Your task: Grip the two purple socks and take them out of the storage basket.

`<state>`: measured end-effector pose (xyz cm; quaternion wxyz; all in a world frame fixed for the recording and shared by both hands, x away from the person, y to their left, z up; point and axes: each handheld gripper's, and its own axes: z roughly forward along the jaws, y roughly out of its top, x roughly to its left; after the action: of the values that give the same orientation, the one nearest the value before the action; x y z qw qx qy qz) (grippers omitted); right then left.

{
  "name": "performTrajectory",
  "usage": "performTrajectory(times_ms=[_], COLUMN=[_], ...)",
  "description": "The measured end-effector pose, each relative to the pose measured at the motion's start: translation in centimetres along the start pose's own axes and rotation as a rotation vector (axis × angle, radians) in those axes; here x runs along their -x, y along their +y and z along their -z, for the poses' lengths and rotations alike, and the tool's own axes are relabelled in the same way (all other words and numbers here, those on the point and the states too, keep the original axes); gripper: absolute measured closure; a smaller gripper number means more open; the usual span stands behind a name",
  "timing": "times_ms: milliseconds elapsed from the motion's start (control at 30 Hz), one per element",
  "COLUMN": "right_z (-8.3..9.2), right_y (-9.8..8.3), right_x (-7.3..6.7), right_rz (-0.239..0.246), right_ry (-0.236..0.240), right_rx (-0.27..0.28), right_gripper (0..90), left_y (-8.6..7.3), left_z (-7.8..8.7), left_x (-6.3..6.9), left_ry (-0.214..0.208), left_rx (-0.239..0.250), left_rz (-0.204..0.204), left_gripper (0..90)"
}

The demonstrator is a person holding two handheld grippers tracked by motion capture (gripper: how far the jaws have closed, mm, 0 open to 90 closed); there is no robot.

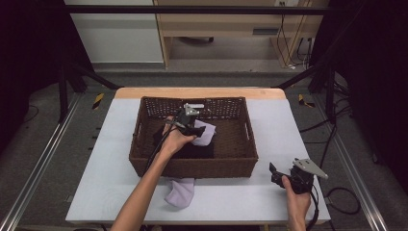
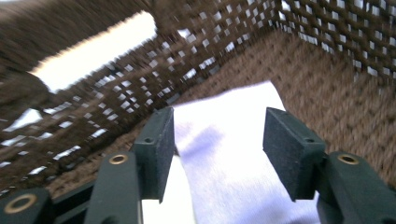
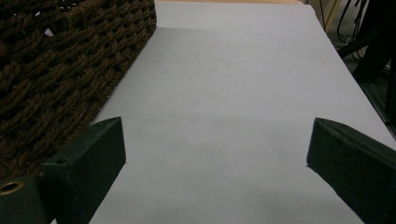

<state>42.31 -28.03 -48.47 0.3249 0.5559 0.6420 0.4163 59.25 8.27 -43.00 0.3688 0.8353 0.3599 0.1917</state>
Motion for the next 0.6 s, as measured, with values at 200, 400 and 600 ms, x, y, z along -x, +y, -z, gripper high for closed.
performTrajectory(times_ms=[200, 400, 600], right_z=[0.0, 0.0, 0.0], right_y=[0.0, 0.0, 0.0], right_x=[0.0, 0.0, 0.0], right_rz=[-0.001, 0.000, -0.003], right_ry=[0.000, -0.002, -0.002], right_rx=[-0.001, 0.000, 0.000], right_gripper=[5.0, 5.0, 5.0], left_y=[-0.6, -1.0, -1.1], left_z=[-0.7, -1.5, -1.7], left_x=[0.0, 0.4, 0.6], left_ry=[-0.010, -0.038, -0.050], left_rx=[-0.050, -0.110, -0.125], left_rz=[-0.014, -0.037, -0.046], left_gripper=[36.9, 31.9, 37.8])
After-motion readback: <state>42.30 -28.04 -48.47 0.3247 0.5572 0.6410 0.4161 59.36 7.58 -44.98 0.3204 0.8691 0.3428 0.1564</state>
